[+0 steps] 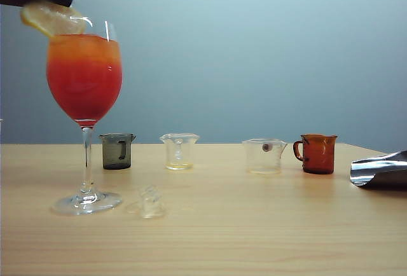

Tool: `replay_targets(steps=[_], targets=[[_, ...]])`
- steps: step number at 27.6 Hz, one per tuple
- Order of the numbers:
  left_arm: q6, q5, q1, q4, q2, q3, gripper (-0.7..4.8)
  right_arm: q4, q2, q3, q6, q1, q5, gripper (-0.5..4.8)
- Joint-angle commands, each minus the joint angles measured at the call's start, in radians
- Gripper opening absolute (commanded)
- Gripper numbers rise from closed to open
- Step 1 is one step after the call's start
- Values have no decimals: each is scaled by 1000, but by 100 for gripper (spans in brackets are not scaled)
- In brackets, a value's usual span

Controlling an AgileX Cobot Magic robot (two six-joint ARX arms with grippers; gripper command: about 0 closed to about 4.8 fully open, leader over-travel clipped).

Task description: Pick up the lemon slice from the paper cup on the left and carefully insert it into the rim of the goblet.

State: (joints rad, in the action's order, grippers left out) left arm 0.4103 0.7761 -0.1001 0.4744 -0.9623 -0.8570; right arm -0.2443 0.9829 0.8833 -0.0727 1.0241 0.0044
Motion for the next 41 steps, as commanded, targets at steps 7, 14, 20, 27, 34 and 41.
replay_targets(steps=[7,14,20,27,34,41], targets=[[-12,6,0,-53,43,-4,290,12,5,4,3,0,2,-6],[-244,-5,1,-132,146,-40,13,9,-33,4,35,0,145,-6],[-269,-84,0,-78,271,-40,-6,-38,-129,4,70,-66,119,-6],[-273,-269,0,67,483,-39,-6,-89,-308,-71,69,-298,35,-6],[-332,-486,0,85,657,17,-6,-88,-484,-211,19,-517,-39,-6],[-423,-578,1,-66,793,248,-6,-33,-668,-422,-14,-646,-18,-6]])
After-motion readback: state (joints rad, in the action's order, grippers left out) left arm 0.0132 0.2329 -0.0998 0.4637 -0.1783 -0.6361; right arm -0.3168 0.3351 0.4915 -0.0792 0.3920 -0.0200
